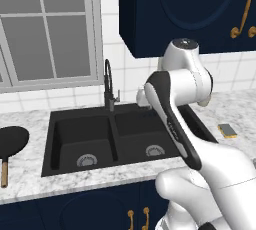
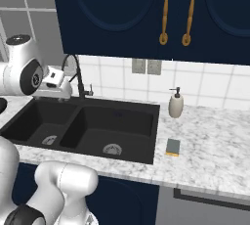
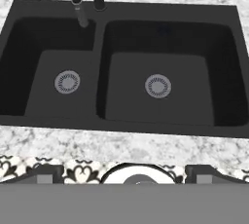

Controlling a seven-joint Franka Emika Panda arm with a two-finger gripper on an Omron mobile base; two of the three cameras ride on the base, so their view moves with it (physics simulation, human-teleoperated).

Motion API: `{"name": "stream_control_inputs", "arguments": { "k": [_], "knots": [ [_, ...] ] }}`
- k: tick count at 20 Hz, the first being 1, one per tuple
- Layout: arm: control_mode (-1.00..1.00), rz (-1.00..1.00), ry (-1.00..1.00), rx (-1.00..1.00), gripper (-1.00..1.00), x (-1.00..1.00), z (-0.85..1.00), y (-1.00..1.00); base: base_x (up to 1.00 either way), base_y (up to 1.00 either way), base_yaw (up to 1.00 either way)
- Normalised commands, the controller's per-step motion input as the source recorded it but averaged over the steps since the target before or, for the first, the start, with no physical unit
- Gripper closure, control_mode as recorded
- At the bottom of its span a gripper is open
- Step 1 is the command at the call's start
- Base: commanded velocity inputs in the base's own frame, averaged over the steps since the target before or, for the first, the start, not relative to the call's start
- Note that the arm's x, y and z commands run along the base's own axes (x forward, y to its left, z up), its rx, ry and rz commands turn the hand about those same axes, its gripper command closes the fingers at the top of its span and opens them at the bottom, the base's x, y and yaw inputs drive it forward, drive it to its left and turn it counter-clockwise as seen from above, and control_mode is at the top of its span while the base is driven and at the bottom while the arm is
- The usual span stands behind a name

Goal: Pick the pan and sponge and place them into the sink. Then turn on the water.

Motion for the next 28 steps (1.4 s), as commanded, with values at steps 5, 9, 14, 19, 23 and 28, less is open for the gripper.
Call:
{"name": "stream_control_inputs", "arguments": {
  "k": [5, 9, 14, 19, 23, 28],
  "knots": [
    [-1.00, 0.09, 0.00, 0.00, -1.00, 0.00, 0.00, 0.98, 0.00, 0.00, 0.00],
    [-1.00, 0.27, 0.00, 0.00, -1.00, 0.00, -0.08, 1.00, 0.00, 0.00, 0.00],
    [-1.00, 0.31, 0.03, 0.00, -1.00, 0.11, -0.13, 1.00, 0.00, 0.00, 0.00],
    [-1.00, 0.21, 0.11, -0.01, -1.00, 0.28, -0.31, 1.00, 0.00, 0.00, 0.00],
    [-1.00, 0.08, 0.14, -0.03, -1.00, 0.23, -0.50, 0.98, 0.00, 0.00, 0.00],
    [-1.00, 0.08, 0.11, -0.01, -1.00, 0.00, -0.18, 0.57, 0.00, 0.00, 0.00]
  ]
}}
